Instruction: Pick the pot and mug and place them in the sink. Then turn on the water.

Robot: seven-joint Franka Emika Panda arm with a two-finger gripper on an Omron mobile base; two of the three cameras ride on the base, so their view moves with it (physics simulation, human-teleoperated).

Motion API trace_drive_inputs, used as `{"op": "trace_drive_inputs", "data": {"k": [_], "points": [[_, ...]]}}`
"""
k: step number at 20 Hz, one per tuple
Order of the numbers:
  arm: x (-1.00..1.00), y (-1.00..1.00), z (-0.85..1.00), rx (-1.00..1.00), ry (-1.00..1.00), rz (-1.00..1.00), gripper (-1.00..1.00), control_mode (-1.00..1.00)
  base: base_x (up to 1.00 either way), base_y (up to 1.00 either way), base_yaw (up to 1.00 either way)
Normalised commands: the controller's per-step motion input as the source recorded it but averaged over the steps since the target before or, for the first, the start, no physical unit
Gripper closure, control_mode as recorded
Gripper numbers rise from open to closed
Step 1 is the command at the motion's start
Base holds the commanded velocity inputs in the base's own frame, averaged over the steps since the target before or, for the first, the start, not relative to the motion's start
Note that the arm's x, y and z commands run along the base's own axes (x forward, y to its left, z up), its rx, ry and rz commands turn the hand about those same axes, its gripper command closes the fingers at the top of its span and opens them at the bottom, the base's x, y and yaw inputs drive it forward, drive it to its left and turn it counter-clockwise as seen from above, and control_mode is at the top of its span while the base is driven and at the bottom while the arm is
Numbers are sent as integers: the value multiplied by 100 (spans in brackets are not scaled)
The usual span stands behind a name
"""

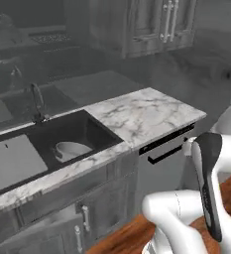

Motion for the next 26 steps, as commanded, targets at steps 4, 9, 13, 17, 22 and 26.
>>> {"op": "trace_drive_inputs", "data": {"k": [4, 9, 13, 17, 22, 26], "points": [[0, 0, 0, 0, 0, 0, -100, 100, 0, 0, -100], [0, 0, 0, 0, 0, 0, -100, 100, 0, 0, -100], [0, 0, 0, 0, 0, 0, -100, 100, 0, 0, -95], [0, 0, 0, 0, 0, 0, -100, 100, -1, 0, -89], [0, 0, 0, 0, 0, 0, -100, 100, -3, -3, -79], [0, 0, 0, 0, 0, 0, -100, 100, 58, 32, -22]]}}
